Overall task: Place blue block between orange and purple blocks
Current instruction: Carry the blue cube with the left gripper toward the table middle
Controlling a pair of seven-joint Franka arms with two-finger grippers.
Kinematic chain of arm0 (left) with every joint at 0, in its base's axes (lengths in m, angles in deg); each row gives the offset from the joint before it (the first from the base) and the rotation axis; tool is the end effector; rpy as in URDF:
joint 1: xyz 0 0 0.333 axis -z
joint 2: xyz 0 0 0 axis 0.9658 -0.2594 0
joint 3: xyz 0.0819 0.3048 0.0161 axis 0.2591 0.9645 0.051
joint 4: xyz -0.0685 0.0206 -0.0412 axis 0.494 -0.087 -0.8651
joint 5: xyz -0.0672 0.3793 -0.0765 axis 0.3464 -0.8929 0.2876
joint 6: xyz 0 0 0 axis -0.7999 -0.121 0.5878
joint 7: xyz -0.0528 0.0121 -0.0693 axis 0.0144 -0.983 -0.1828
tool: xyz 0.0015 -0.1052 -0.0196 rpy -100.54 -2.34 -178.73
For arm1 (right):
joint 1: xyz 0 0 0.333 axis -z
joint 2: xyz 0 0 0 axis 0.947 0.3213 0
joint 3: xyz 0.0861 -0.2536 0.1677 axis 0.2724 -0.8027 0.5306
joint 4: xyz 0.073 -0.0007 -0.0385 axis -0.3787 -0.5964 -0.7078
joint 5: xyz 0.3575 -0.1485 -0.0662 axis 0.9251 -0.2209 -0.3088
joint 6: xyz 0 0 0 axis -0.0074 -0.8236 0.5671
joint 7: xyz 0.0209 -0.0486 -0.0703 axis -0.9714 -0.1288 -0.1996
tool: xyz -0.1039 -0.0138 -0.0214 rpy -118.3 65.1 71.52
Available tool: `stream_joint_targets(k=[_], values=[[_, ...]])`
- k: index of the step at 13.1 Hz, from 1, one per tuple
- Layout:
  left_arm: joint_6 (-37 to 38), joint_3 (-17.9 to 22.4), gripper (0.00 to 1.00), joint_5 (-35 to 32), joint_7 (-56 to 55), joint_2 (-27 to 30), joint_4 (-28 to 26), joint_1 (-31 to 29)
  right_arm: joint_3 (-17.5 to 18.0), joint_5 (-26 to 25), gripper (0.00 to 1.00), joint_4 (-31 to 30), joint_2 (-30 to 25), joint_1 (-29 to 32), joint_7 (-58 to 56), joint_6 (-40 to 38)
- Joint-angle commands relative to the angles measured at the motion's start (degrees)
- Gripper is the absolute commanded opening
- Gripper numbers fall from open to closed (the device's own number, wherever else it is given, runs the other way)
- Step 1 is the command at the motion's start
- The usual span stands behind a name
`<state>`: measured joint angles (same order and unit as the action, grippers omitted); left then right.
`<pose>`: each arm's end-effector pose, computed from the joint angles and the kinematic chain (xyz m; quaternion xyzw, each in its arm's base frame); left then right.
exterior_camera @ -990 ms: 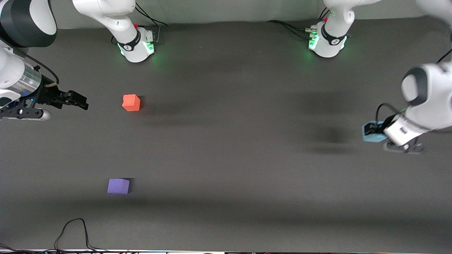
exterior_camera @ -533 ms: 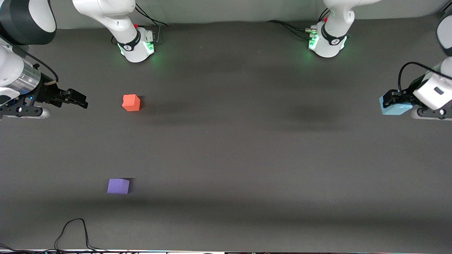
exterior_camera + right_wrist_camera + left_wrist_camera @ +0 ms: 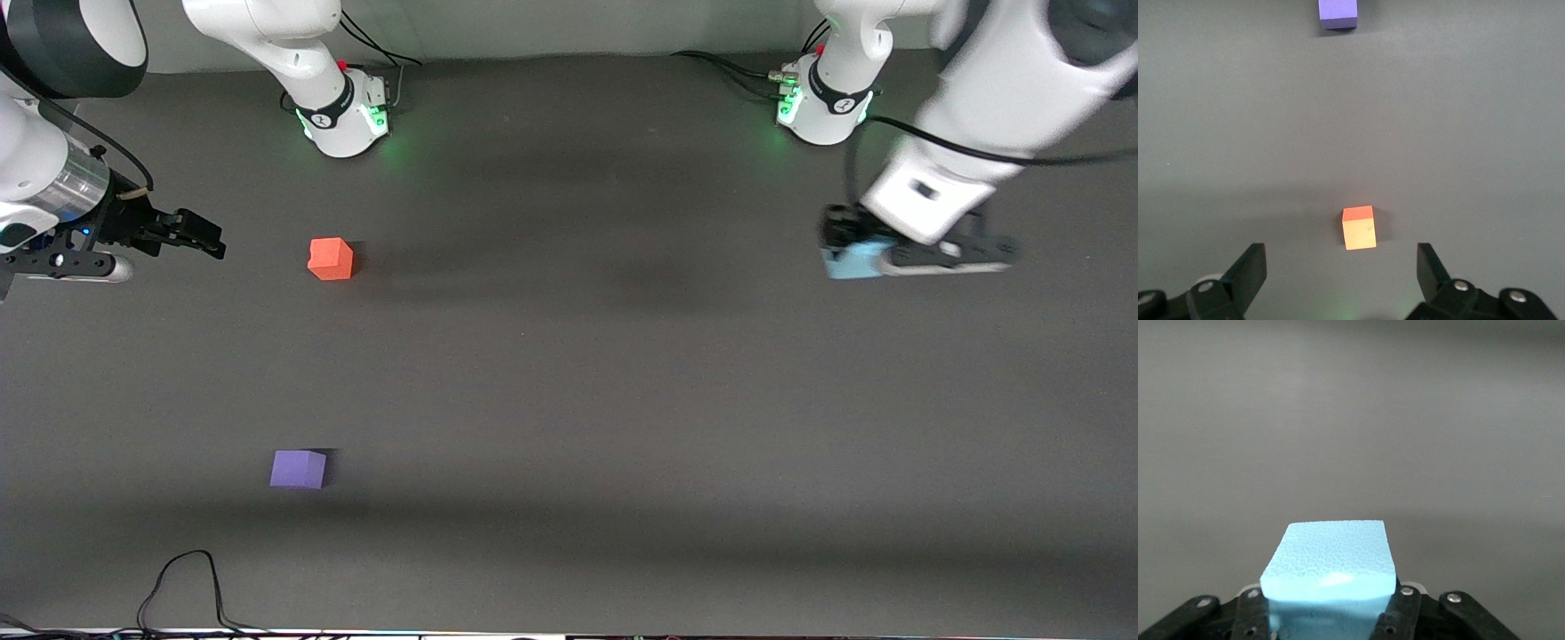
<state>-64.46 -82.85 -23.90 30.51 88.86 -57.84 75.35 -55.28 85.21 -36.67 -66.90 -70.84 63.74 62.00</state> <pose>0.5072 -0.2257 0.5814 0.9996 0.0202 0.0031 0.0215 0.5048 0.0095 0.5433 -0.9982 0.0466 0.0375 0.0003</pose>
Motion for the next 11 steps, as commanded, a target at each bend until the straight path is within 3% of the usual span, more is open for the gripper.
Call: stream_joint_targets(k=[1, 4, 8, 11], values=[[3.2, -2.5, 0.0, 0.9, -6.5, -6.1, 8.7, 4.3, 0.1, -0.3, 1.0, -4.4, -3.1, -0.5, 0.4, 2.0], [2.5, -2.7, 0.0, 0.3, -11.7, -13.6, 15.1, 9.5, 0.0, -0.3, 1.0, -4.8, -4.1, -0.5, 0.3, 1.8], [-7.2, -2.5, 0.0, -4.2, -18.3, -22.1, 15.3, 16.7, -0.6, -0.2, 1.0, -4.8, -4.0, 0.3, -1.4, 1.4], [-13.2, -2.5, 0.0, -12.0, -25.7, -30.0, 15.1, 20.8, -0.6, -0.2, 1.0, -4.6, -3.3, 0.3, -1.4, 2.6]])
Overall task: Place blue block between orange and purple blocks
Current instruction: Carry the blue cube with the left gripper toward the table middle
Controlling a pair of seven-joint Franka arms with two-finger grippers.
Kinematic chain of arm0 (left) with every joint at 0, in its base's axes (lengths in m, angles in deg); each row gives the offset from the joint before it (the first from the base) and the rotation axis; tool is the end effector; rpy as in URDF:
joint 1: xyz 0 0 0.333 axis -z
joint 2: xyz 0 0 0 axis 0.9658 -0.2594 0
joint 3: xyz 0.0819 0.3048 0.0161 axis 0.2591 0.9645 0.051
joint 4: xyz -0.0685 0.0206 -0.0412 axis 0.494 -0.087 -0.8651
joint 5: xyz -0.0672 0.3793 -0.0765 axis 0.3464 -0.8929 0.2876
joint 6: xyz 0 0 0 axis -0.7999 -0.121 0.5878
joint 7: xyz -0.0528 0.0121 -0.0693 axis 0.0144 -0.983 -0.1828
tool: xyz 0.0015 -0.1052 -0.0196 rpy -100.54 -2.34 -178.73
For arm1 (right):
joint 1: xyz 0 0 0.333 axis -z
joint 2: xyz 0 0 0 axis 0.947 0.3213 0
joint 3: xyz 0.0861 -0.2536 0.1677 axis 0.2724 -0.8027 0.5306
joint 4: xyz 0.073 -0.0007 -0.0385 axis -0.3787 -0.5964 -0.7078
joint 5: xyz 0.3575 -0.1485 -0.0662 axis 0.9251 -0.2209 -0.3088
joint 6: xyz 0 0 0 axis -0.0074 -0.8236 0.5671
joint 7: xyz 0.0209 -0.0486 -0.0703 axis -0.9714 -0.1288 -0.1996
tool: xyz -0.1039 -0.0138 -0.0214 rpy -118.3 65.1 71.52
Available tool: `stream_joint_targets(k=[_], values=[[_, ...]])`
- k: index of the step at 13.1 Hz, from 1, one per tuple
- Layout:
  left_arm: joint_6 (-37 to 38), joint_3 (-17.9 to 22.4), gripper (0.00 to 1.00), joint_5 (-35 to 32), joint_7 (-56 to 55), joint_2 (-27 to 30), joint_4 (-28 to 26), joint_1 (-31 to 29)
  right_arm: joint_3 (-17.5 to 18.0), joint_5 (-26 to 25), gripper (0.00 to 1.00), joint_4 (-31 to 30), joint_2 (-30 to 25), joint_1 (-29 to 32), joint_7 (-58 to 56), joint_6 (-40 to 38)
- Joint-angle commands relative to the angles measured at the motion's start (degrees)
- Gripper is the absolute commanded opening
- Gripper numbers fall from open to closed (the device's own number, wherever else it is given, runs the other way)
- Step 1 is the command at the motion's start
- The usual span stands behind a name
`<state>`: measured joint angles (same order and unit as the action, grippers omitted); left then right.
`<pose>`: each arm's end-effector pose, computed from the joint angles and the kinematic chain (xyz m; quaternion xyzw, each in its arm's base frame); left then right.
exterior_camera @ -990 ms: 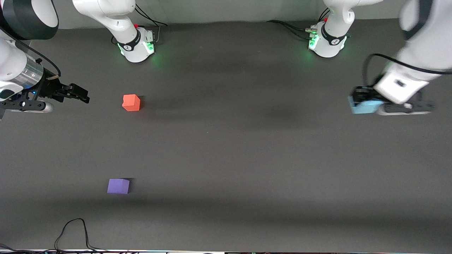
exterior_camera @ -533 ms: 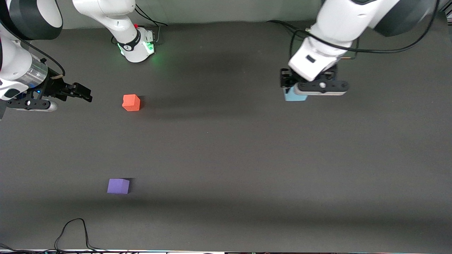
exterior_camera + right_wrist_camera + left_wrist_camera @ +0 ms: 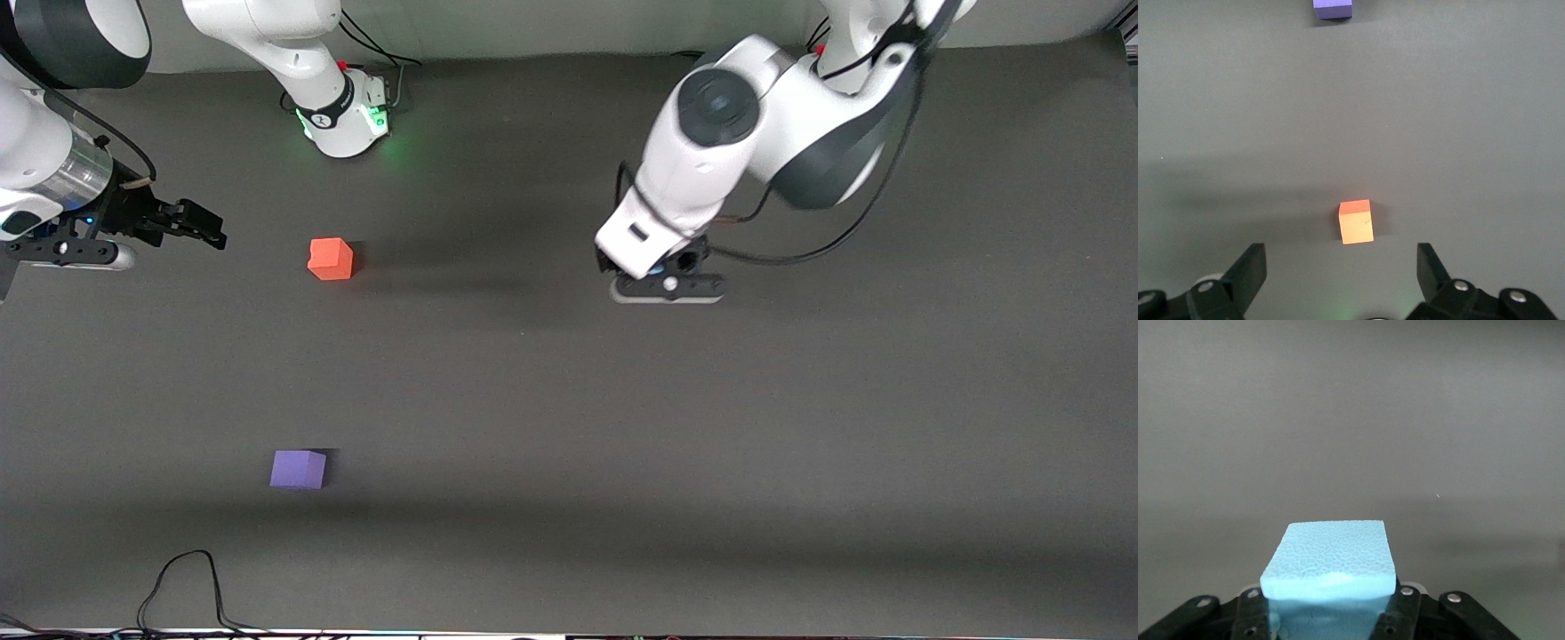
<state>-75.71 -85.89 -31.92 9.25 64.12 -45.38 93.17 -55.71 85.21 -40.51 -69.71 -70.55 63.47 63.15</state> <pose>0.5177 -0.4321 0.4594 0.9985 0.0238 -0.0130 0.0465 0.4890 0.0030 0.5376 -0.9981 0.0506 0.0364 0.0009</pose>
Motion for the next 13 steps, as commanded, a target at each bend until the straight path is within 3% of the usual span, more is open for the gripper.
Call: stream_joint_targets(k=[1, 6, 9, 13], values=[[-4.0, 0.6, 0.0, -4.6, -6.4, -7.5, 2.6, 3.6, -0.2, -0.2, 1.0, -0.8, -0.3, 0.1, -1.1, 1.4], [-11.0, 0.9, 0.0, -10.1, -15.3, -16.1, 2.9, 6.1, -0.4, -0.3, 1.0, 0.4, 0.3, 0.6, -1.2, 1.4], [-12.5, 2.6, 0.0, -12.7, -17.5, -19.0, 2.5, 9.6, -0.5, -0.3, 1.0, 0.4, 0.9, 1.3, -1.2, 1.4], [-16.8, 3.3, 0.0, -16.3, -19.7, -23.2, 2.4, 9.9, -0.6, -0.4, 1.0, 0.5, 0.9, 1.1, -1.1, 1.2]])
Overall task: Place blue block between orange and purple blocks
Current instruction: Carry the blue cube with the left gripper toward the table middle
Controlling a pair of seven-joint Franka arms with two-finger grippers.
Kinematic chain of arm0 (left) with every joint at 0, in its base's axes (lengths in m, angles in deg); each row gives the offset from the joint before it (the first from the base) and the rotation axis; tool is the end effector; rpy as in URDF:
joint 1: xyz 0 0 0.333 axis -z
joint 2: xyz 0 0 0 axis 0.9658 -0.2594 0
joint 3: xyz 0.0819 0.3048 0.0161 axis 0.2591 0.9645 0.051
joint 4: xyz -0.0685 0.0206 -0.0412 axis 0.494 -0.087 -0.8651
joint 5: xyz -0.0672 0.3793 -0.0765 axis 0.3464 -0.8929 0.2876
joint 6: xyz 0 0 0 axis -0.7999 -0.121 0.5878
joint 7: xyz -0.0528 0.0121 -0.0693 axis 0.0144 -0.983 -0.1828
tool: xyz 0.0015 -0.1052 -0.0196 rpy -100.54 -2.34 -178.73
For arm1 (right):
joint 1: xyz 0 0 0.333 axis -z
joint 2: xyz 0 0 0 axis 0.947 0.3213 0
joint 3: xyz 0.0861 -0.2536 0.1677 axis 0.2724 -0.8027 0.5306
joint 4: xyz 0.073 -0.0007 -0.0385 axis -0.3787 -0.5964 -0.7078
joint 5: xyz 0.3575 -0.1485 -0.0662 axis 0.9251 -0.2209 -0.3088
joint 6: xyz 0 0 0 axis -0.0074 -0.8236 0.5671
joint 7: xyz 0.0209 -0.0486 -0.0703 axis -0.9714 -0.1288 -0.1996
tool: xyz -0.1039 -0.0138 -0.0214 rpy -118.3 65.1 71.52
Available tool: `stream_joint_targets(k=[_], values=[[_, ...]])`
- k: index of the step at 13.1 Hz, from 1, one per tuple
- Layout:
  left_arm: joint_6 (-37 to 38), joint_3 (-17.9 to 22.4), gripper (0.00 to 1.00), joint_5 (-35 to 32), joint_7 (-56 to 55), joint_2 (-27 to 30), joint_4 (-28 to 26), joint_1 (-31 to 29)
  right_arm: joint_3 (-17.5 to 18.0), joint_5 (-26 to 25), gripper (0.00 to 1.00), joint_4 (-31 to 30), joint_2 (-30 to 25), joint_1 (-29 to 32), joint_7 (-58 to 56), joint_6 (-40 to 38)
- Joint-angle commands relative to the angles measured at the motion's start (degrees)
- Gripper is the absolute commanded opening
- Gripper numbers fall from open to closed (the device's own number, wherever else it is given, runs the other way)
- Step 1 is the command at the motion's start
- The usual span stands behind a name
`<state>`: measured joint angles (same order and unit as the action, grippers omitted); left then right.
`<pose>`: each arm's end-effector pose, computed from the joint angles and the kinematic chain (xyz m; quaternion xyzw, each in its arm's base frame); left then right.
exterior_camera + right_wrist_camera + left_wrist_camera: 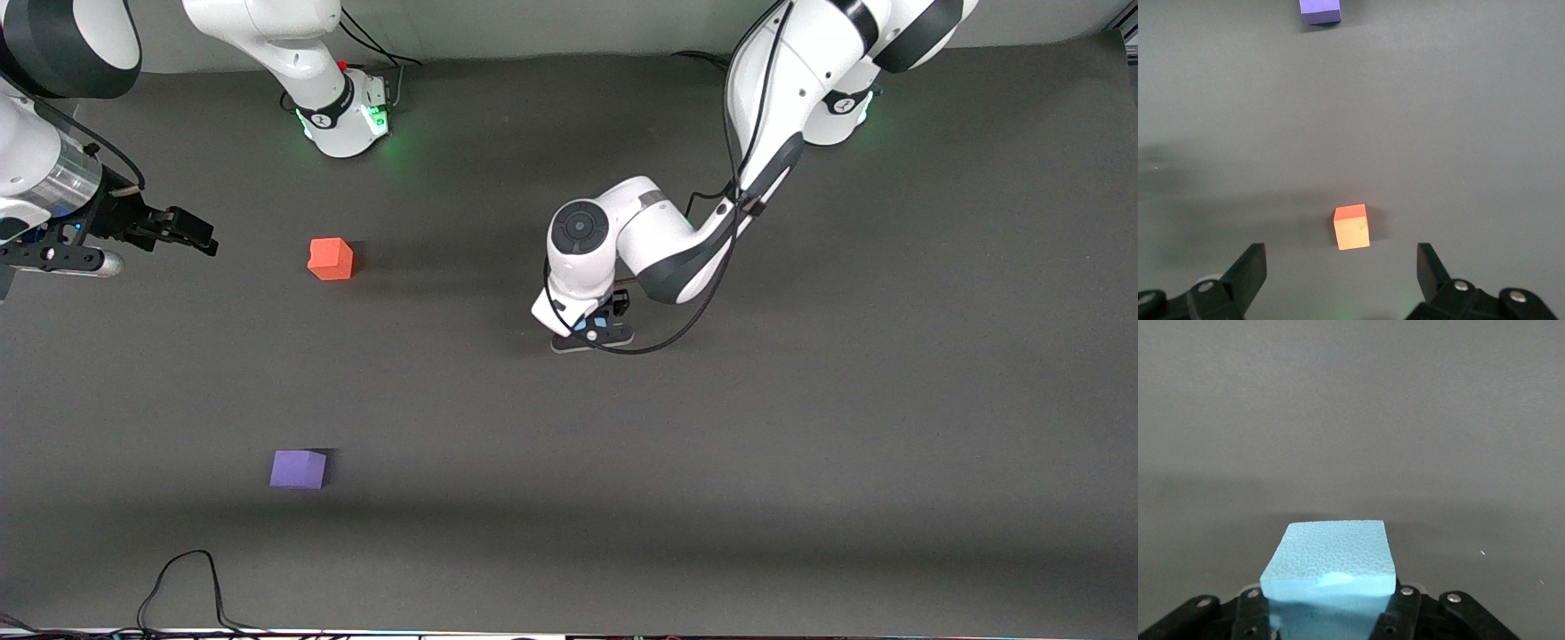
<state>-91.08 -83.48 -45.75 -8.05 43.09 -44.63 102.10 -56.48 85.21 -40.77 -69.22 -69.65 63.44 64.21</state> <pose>0.4994 -0.5093 0.2417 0.9976 0.0691 -0.0063 0.0001 0.4921 -0.0118 0.5328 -0.9973 0.0648 0.0338 0.0029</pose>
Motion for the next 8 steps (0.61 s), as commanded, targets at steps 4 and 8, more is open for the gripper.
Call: stream_joint_targets(k=[4, 8], values=[[-2.3, 0.9, 0.29, -3.0, -3.0, -3.2, 1.8, 1.1, 1.5, -0.8, 1.0, 2.2, 2.0, -0.1, -0.6, 0.1], [-0.8, 0.6, 1.0, -2.7, -3.1, -1.2, 2.2, 0.4, 4.8, -0.8, 1.0, 3.1, 2.1, -0.1, 0.7, -0.3]])
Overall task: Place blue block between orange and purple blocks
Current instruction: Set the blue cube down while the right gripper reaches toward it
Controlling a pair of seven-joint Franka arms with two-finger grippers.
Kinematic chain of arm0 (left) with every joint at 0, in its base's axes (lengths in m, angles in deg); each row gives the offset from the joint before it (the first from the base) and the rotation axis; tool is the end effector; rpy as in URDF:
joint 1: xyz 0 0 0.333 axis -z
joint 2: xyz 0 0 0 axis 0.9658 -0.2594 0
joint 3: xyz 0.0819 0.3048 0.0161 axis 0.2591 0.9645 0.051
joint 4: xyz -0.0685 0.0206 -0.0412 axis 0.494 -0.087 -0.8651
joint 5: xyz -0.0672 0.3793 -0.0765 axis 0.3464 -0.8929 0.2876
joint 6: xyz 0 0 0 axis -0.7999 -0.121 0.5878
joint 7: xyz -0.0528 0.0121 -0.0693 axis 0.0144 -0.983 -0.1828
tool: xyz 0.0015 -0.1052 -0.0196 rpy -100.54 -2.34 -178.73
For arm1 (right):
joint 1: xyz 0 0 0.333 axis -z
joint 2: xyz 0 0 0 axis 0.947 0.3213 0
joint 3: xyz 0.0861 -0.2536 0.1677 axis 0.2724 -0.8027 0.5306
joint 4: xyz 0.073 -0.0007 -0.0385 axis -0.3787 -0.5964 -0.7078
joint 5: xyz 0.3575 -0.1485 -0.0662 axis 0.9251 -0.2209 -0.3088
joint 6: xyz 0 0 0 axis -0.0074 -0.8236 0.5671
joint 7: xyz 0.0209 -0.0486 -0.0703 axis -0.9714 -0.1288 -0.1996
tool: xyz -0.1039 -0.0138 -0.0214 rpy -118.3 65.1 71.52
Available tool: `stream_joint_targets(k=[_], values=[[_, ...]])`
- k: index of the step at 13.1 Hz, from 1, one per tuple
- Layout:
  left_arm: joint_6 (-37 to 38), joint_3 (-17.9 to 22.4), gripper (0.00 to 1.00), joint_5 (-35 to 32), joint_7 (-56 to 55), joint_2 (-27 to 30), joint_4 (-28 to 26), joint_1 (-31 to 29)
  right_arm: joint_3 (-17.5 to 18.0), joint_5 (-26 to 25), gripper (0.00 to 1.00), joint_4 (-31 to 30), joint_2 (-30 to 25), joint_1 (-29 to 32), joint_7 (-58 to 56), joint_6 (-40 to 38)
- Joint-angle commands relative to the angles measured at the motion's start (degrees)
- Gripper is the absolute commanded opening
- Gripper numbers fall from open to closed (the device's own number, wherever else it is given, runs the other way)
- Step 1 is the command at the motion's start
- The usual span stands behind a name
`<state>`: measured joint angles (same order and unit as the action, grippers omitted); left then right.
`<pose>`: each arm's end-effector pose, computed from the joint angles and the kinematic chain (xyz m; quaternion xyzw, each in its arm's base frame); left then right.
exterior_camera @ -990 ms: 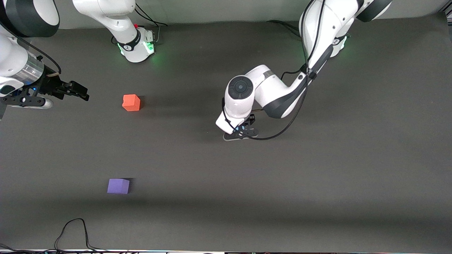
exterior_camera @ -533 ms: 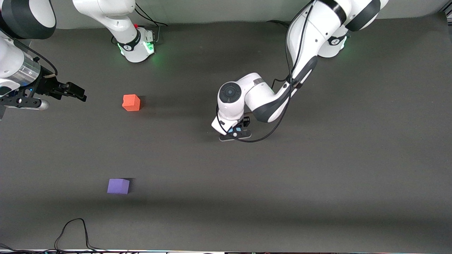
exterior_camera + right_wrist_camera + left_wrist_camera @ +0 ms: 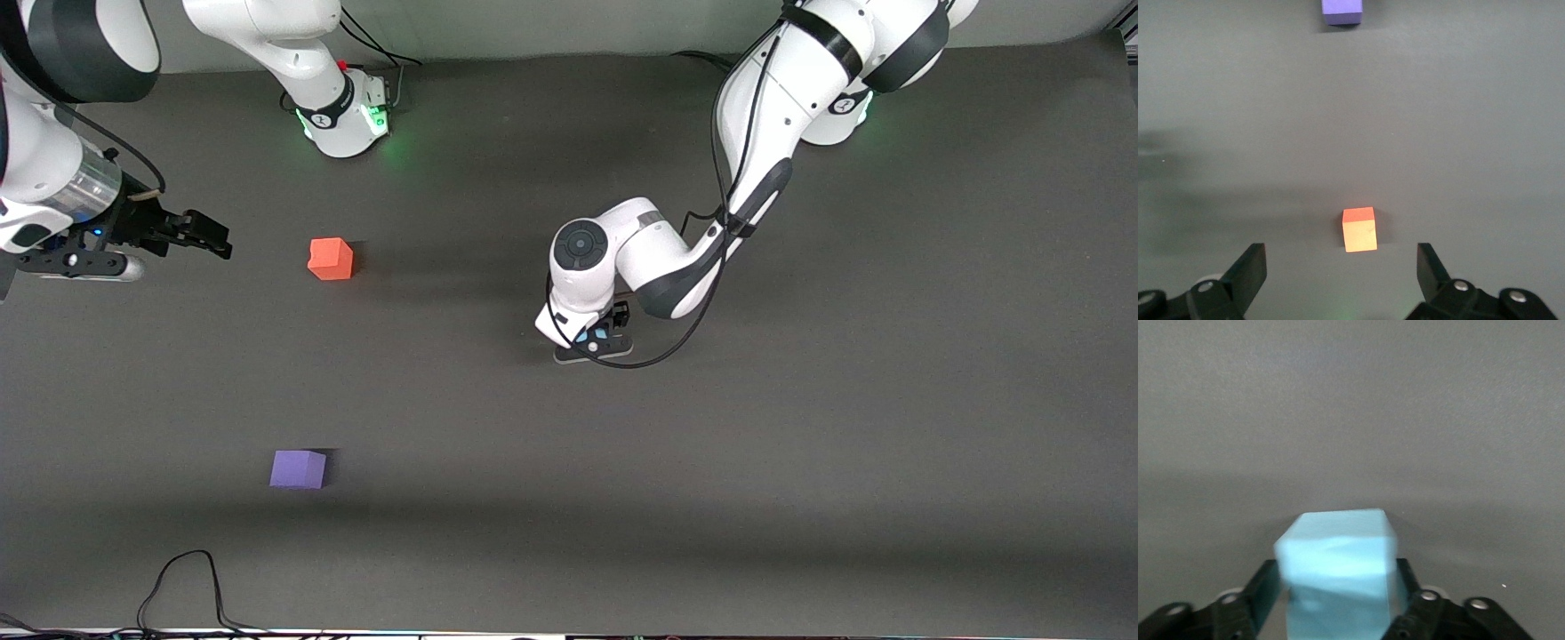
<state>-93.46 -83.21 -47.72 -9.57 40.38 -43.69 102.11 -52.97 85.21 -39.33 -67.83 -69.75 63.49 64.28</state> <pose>0.5050 -0.5100 0.2194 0.9971 0.0762 0.0020 0.0035 0.5001 0.0211 0.5325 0.9989 -0.0344 -0.0326 0.0033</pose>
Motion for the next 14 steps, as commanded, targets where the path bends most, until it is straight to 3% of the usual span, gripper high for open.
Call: stream_joint_targets(k=[1, 5, 9, 13, 14], values=[[2.4, 0.1, 1.0, -0.2, -1.7, 3.6, 1.0, 0.2, 2.1, -0.8, 1.0, 1.7, 1.3, 0.0, 1.9, -0.2], [13.5, -0.1, 1.0, 2.1, 1.5, 13.4, 0.9, -1.3, 3.9, 0.8, 1.0, 3.2, 2.8, -0.1, 4.3, 0.7], [21.8, 0.1, 1.0, 9.0, 14.0, 24.2, 0.7, -9.9, 14.6, 1.8, 1.0, 8.5, 7.8, 0.0, 9.4, 1.0], [28.0, 1.3, 1.0, 12.7, 30.0, 29.8, 0.8, -19.7, 27.6, 0.8, 1.0, 20.1, 22.0, -0.5, 20.8, 3.3], [29.4, 5.2, 1.0, 13.7, 34.1, 30.9, 0.8, -20.0, 30.7, -0.7, 1.0, 22.9, 26.4, -0.6, 25.0, 5.2]])
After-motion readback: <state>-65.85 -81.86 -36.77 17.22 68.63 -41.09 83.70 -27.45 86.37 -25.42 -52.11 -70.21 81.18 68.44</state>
